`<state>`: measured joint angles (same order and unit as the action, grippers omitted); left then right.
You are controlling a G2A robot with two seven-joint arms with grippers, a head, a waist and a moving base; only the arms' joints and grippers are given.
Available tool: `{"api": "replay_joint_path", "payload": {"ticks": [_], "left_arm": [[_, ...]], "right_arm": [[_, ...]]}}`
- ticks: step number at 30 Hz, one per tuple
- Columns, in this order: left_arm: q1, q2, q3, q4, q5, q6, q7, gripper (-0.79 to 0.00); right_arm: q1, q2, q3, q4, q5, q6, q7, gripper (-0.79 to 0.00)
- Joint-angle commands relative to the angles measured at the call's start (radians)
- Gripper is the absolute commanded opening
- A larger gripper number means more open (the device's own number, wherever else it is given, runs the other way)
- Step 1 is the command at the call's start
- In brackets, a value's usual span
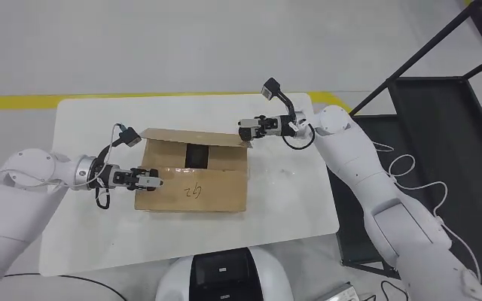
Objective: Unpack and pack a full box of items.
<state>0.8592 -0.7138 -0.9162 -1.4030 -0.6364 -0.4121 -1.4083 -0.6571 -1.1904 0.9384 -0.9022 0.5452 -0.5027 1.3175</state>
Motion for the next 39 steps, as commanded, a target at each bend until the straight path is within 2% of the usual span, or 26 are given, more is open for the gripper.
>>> {"api": "replay_joint_path", "payload": {"ticks": [1, 6, 11, 19, 26, 29, 35, 39], "left_arm": [[0.008, 0.003, -0.009, -0.009, 0.004, -0.008, 0.009, 0.0], [0.023, 0.004, -0.029, 0.013, -0.014, -0.031, 0.032, 0.0], [0.005, -0.013, -0.012, 0.04, -0.009, -0.048, 0.048, 0.0], [-0.036, -0.04, 0.011, 0.081, -0.009, -0.06, 0.061, 0.0], [-0.076, -0.064, 0.032, 0.185, 0.037, -0.004, 0.111, 0.0], [-0.086, -0.073, 0.041, 0.212, 0.066, -0.008, 0.13, 0.0], [-0.094, -0.087, 0.044, 0.249, 0.055, -0.012, 0.119, 0.0], [-0.096, -0.094, 0.043, 0.253, 0.056, -0.015, 0.11, 0.0]], "right_arm": [[-0.04, 0.016, 0.017, -0.07, -0.007, 0.022, 0.022, 0.0], [-0.143, 0.049, 0.047, -0.221, -0.064, 0.075, 0.064, 0.0], [-0.219, 0.067, 0.064, -0.331, -0.128, 0.135, 0.028, 0.0], [-0.272, 0.081, 0.082, -0.383, -0.18, 0.186, -0.014, 0.0], [-0.292, 0.088, 0.1, -0.41, -0.171, 0.194, -0.019, 0.0], [-0.306, 0.094, 0.123, -0.432, -0.147, 0.193, -0.015, 0.0], [-0.38, 0.126, 0.244, -0.515, -0.082, 0.213, 0.021, 0.0], [-0.474, 0.163, 0.377, -0.565, -0.174, 0.226, 0.022, 0.0]]}}
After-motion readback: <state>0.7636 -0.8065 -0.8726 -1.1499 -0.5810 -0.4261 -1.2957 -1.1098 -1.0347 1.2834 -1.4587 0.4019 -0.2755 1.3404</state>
